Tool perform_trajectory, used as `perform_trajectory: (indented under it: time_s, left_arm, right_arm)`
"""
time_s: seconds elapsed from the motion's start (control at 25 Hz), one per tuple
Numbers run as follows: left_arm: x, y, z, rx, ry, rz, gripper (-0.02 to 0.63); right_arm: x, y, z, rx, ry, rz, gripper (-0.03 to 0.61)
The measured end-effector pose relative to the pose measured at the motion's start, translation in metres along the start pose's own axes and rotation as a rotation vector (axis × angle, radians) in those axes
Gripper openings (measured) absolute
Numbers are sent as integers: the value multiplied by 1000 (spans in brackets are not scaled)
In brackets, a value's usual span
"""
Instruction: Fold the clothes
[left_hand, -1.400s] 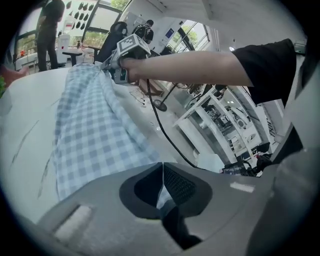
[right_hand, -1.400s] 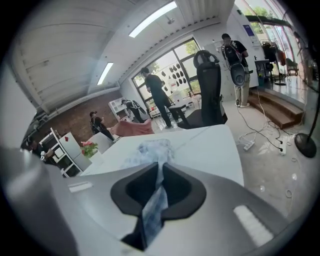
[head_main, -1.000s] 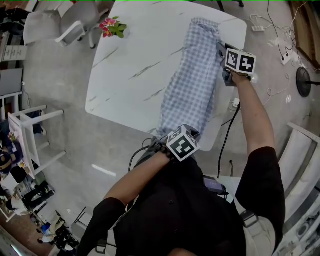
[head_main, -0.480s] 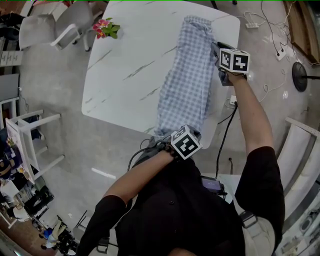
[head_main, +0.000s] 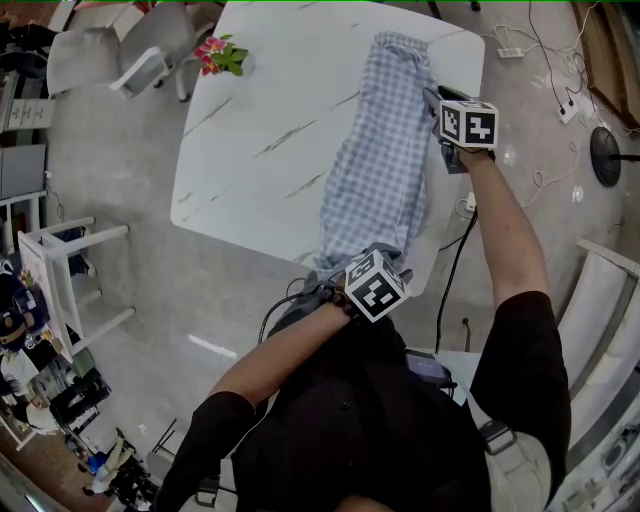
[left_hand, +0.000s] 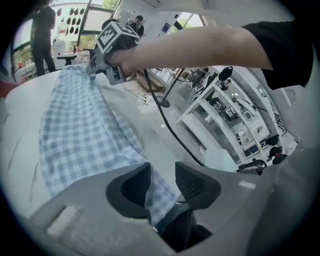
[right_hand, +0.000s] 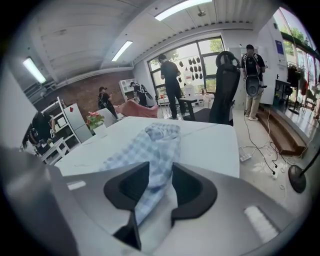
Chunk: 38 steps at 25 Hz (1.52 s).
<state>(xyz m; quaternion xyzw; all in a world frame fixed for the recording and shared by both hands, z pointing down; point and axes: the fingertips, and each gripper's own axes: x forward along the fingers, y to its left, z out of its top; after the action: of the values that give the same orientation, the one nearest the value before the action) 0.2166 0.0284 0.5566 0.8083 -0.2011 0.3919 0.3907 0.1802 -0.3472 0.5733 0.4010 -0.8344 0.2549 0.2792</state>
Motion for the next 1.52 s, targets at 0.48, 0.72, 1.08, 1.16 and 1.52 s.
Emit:
perform_trajectory:
  time_s: [0.48, 0.72, 1.08, 1.16, 1.52]
  left_arm:
    - [-29, 29, 13, -130, -75, 78, 305]
    - [-54, 34, 29, -182, -154, 89, 338]
    - [-97, 72, 35, -249, -247, 159, 344]
    - [-103, 85, 33, -253, -249, 182, 339]
    - [-116, 158, 25, -203, -213, 267, 288]
  right_arm:
    - [-16, 11, 19, 4, -24, 8, 204]
    - [-30, 26, 24, -4, -51, 34, 219]
    - [-56, 43, 16, -30, -58, 80, 218]
    - [-62, 44, 11, -38, -44, 72, 218]
    - [-89, 67, -10, -77, -32, 85, 212]
